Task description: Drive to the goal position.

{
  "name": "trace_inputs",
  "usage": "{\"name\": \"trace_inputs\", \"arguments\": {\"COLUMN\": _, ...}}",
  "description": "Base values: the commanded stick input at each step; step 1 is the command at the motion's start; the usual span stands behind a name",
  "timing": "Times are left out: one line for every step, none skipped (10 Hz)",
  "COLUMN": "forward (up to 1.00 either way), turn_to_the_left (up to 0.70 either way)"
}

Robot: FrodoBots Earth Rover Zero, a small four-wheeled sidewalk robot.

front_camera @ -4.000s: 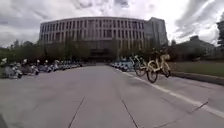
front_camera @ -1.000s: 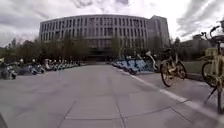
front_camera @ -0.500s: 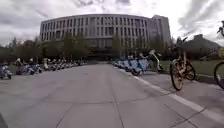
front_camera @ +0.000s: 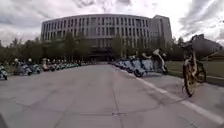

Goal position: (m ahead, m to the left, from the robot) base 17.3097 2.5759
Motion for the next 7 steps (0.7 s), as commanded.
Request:
{"name": "trace_inputs", "arguments": {"forward": 0.7, "turn_to_the_left": 0.01}}
{"name": "trace_inputs", "arguments": {"forward": 0.7, "turn_to_the_left": 0.01}}
{"name": "trace_inputs", "arguments": {"forward": 0.7, "turn_to_the_left": 0.01}}
{"name": "trace_inputs", "arguments": {"forward": 0.7, "turn_to_the_left": 0.01}}
{"name": "trace_inputs", "arguments": {"forward": 0.7, "turn_to_the_left": 0.01}}
{"name": "trace_inputs", "arguments": {"forward": 0.7, "turn_to_the_left": 0.01}}
{"name": "trace_inputs", "arguments": {"forward": 0.7, "turn_to_the_left": 0.01}}
